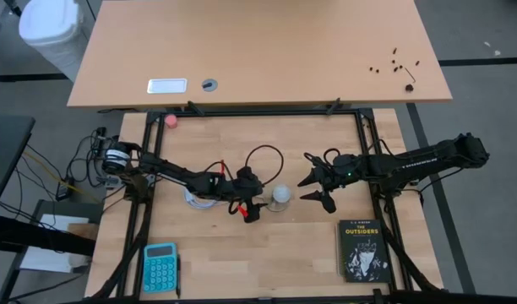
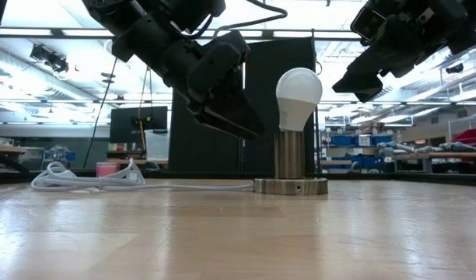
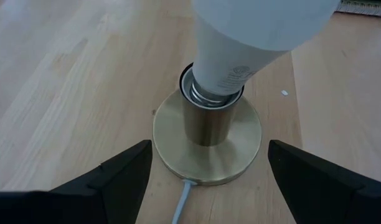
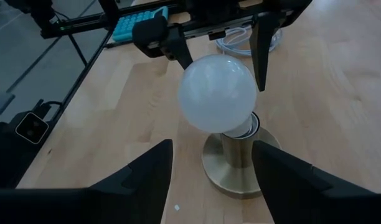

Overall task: Screw lightbulb
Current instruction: Insert the white lightbulb into the silver lamp

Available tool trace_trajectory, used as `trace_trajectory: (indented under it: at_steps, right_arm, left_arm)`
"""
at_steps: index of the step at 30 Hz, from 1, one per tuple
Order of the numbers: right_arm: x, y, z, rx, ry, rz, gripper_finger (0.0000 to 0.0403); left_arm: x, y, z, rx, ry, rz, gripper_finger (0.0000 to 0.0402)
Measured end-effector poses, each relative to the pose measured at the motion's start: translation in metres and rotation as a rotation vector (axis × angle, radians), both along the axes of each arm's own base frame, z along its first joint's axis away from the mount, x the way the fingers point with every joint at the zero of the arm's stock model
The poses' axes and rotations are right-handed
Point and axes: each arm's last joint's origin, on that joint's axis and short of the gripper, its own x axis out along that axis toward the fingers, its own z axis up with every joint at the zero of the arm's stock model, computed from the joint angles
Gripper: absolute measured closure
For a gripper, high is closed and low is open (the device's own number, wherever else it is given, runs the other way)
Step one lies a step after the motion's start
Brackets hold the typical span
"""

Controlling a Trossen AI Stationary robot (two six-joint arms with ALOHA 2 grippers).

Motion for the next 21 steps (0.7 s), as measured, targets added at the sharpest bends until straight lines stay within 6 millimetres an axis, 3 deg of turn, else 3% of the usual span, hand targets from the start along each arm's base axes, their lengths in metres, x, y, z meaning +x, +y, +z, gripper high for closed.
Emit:
trace_trajectory:
  at_steps: [13,21]
  right_arm:
    - [-0.002,-0.001,-0.007,-0.035,0.044,-0.053,0.0174]
    - [0.005,0.008,-0.021,-0.051,0.091,-0.048,0.0174]
  left_arm:
    - [0.010,-0.017,-0.030,0.099,-0.014,0.041,0.0089]
    - [0.013,-0.017,-0.031,0.086,-0.053,0.080,0.0099]
